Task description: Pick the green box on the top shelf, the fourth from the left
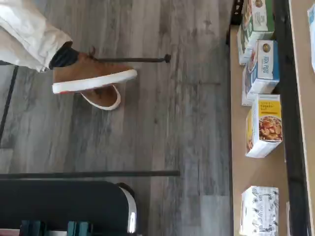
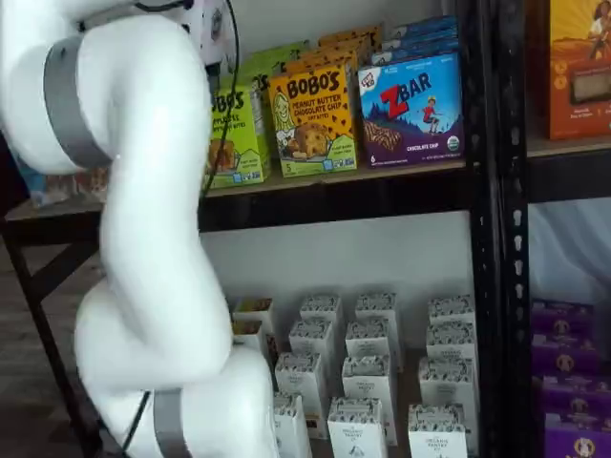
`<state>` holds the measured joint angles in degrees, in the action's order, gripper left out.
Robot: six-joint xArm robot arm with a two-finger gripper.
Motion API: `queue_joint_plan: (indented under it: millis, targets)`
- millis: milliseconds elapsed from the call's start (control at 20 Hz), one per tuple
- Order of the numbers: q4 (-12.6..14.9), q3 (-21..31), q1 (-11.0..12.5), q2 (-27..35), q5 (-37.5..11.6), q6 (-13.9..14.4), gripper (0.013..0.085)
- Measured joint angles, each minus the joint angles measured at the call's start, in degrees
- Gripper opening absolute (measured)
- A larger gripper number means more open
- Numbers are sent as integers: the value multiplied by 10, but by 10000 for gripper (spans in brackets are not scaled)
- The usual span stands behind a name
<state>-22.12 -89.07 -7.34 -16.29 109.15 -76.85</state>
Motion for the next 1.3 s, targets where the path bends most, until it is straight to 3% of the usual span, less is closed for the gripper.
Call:
queue_joint_plan:
  millis: [600, 1000, 1300]
  targets:
    - [-19, -56, 19, 38, 15, -7, 850]
    - [-26, 5, 10, 2, -86, -8, 850]
    - [-26, 21, 5, -5, -120, -8, 850]
